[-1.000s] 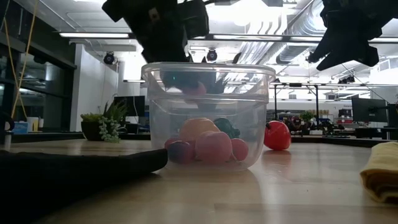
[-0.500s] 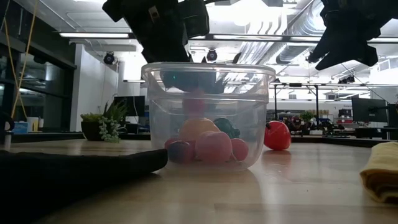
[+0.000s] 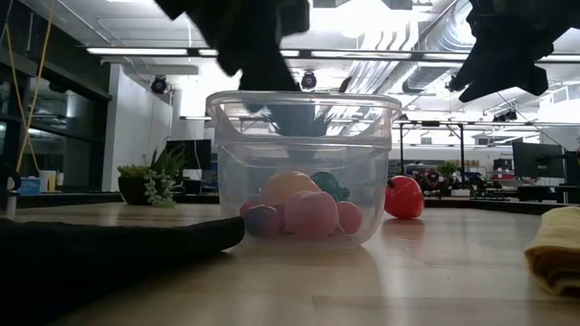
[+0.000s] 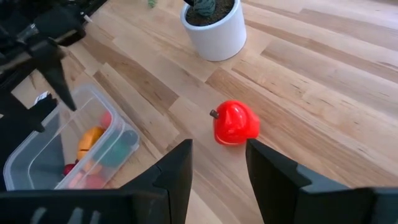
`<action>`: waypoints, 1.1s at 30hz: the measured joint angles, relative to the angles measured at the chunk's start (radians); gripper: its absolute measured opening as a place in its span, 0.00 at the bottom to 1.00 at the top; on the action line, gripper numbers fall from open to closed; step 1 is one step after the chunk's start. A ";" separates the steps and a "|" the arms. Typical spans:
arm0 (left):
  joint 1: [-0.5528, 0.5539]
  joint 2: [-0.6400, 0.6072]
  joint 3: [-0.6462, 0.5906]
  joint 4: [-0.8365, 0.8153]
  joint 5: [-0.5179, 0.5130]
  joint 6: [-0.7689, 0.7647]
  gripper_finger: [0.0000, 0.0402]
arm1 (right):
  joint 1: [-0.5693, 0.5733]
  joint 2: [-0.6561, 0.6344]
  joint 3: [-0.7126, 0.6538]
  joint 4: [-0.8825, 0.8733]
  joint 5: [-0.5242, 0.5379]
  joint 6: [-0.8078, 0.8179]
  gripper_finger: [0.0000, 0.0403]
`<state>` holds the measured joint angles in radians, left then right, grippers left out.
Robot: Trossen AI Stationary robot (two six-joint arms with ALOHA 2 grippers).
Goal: Pick and placing Produce into tupperware
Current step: Put the apple into the transparent container
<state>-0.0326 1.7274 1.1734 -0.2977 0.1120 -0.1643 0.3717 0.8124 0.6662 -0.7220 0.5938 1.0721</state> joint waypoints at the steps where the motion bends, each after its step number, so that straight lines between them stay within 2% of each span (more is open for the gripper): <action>1: 0.000 0.000 0.016 0.001 0.000 0.000 0.46 | 0.000 0.000 0.000 0.001 0.000 0.000 0.35; 8: 0.001 -0.001 0.146 -0.023 -0.013 0.030 0.25 | 0.000 0.000 0.000 0.001 -0.001 0.000 0.35; 16: 0.001 -0.001 0.306 -0.244 -0.079 0.094 0.02 | 0.000 0.000 0.000 0.039 -0.028 0.000 0.35; 25: 0.000 -0.015 0.340 -0.399 -0.079 0.029 0.00 | 0.000 0.000 0.000 0.115 -0.050 -0.036 0.35; 33: 0.000 -0.097 0.340 -0.497 -0.090 -0.018 0.00 | 0.000 0.000 0.000 0.152 -0.100 -0.089 0.35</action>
<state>-0.0326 1.6300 1.5131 -0.7943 0.0218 -0.1821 0.3717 0.8120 0.6662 -0.5701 0.4934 0.9829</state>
